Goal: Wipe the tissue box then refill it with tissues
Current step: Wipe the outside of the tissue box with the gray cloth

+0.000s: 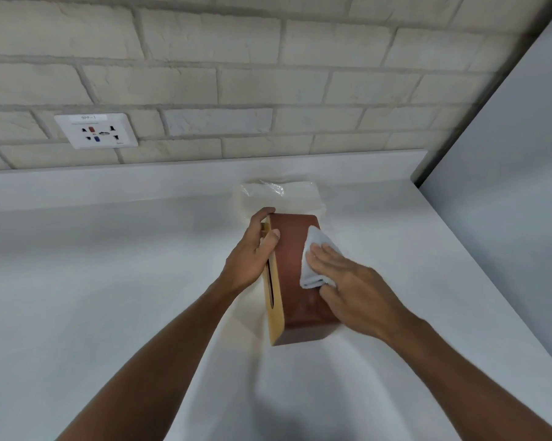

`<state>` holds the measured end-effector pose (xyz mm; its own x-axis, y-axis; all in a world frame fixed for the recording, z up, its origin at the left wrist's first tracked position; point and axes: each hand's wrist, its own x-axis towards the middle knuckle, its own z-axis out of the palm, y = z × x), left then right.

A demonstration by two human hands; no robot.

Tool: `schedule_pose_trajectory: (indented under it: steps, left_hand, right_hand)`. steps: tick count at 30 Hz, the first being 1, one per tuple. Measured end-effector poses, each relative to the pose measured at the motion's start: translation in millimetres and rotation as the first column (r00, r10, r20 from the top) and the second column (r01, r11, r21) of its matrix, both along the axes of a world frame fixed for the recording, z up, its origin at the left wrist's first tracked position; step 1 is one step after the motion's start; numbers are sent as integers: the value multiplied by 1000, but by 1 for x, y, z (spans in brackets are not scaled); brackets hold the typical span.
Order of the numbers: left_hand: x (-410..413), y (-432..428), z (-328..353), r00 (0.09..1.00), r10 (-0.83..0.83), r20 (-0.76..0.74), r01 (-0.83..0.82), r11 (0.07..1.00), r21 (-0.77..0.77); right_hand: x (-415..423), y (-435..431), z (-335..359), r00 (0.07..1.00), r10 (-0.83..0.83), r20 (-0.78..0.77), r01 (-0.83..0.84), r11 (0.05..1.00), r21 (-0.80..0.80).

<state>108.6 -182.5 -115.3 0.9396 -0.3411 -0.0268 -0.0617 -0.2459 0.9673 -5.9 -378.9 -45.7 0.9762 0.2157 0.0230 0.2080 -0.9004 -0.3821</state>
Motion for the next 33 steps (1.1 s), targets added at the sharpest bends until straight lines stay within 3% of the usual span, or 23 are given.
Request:
schedule_pose_trajectory:
  steps: [3,7,12,16,20,21,24,29,33]
  left_hand:
    - [3,8,4,989,-83,-121,68,990,-127]
    - [4,10,3,987,-103,-127,82,984,-158]
    - [1,4,-3,994,-62,-91,43,980,-196]
    - [2,4,-5,994,-51,-98,31,979,-201]
    - [3,3,-6,995,-55,-83,36,976,-213]
    - [3,3,-6,995,-53,-84,35,977,-209]
    - [2,1,-4,996,-48,-73,33,981,-192]
    - [1,-1,-10,998,-26,-59,14,980,-199]
    - [1,-2,-8,999,-15,-46,8,988,-156]
  right_hand:
    - [-4,3,-3,999,35,-17,-36,999,-20]
    - [6,4,1,999,-35,-10,34,999,-21]
    - [-25,27,-5,972,233,2,-233,971,53]
    - [-19,4,-2,998,49,29,-51,995,80]
    - [-45,17,-15,961,273,52,-275,961,37]
    - [-46,11,-17,964,258,58,-261,964,56]
    - [-34,2,-15,993,5,116,-21,990,137]
    - [-51,28,-24,959,243,144,-249,968,25]
    - [-37,29,-22,981,28,193,-49,993,105]
